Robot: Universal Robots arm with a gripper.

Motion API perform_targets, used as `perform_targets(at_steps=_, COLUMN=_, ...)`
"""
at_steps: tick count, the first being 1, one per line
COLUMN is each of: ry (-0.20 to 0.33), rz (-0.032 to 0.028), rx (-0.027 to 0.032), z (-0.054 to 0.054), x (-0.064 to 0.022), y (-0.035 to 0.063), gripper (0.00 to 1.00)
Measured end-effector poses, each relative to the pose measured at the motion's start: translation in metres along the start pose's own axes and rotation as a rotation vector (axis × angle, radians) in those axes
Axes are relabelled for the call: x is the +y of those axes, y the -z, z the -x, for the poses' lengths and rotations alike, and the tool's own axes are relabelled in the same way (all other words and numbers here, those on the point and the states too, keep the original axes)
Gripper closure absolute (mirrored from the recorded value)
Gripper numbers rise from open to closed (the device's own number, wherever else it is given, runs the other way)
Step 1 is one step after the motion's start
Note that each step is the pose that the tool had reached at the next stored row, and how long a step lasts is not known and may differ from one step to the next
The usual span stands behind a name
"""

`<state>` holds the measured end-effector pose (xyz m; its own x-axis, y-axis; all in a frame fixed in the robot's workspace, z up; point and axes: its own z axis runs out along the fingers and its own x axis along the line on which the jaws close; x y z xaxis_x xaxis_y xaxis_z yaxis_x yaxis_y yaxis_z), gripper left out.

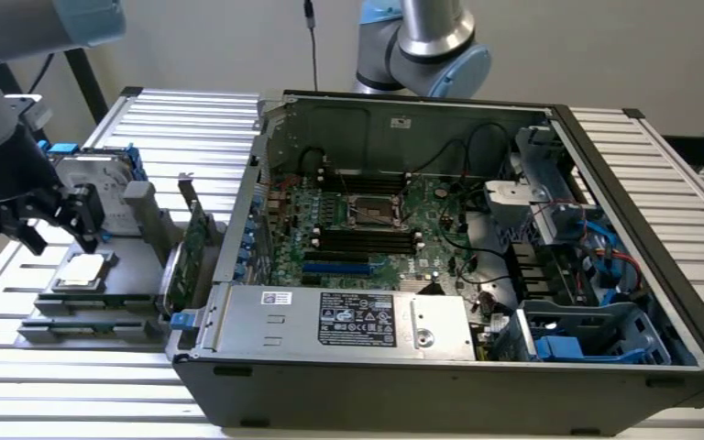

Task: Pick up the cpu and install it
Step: 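Pick up the cpu and move it towards the insertion slot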

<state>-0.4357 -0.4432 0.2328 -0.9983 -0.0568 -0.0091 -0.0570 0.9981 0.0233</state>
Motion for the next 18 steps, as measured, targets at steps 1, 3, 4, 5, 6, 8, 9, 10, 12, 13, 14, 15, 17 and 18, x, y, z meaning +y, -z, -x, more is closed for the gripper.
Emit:
perform_targets(at_steps=1, ry=0.0, rz=0.0006, rx=-0.0001, z=0.0, x=-0.0003, y=-0.0014, gripper=0.33)
perform_targets(at_steps=3, ry=0.0, rz=0.0011, rx=0.0001, z=0.0, x=-0.0007, y=-0.0044, gripper=0.33)
perform_targets(at_steps=4, ry=0.0, rz=0.0011, rx=0.0006, z=0.0, x=-0.0008, y=-0.0059, gripper=0.33)
perform_targets(at_steps=5, ry=0.0, rz=0.0011, rx=0.0008, z=0.0, x=-0.0009, y=-0.0077, gripper=0.33)
perform_targets(at_steps=6, ry=0.0, rz=0.0012, rx=0.0011, z=0.0, x=-0.001, y=-0.0097, gripper=0.33)
perform_targets(at_steps=8, ry=0.0, rz=0.0013, rx=0.0012, z=0.0, x=-0.0011, y=-0.0133, gripper=0.33)
perform_targets(at_steps=9, ry=0.0, rz=0.0014, rx=0.0012, z=0.0, x=-0.0012, y=-0.0151, gripper=0.33)
perform_targets(at_steps=10, ry=0.0, rz=0.0014, rx=0.0015, z=0.0, x=-0.0012, y=-0.0168, gripper=0.33)
perform_targets(at_steps=12, ry=0.0, rz=0.0017, rx=0.0022, z=0.0, x=-0.0013, y=-0.0197, gripper=0.33)
perform_targets(at_steps=13, ry=0.0, rz=0.0023, rx=0.0028, z=0.0, x=-0.0013, y=-0.0209, gripper=0.33)
perform_targets(at_steps=14, ry=0.0, rz=0.0031, rx=0.0034, z=0.0, x=-0.0013, y=-0.0218, gripper=0.33)
perform_targets(at_steps=15, ry=0.0, rz=0.004, rx=0.0044, z=0.0, x=-0.0013, y=-0.0226, gripper=0.33)
perform_targets(at_steps=17, ry=0.0, rz=0.0056, rx=0.007, z=0.0, x=-0.0014, y=-0.0243, gripper=0.33)
perform_targets(at_steps=18, ry=0.0, rz=0.0064, rx=0.0084, z=0.0, x=-0.0014, y=-0.0251, gripper=0.33)
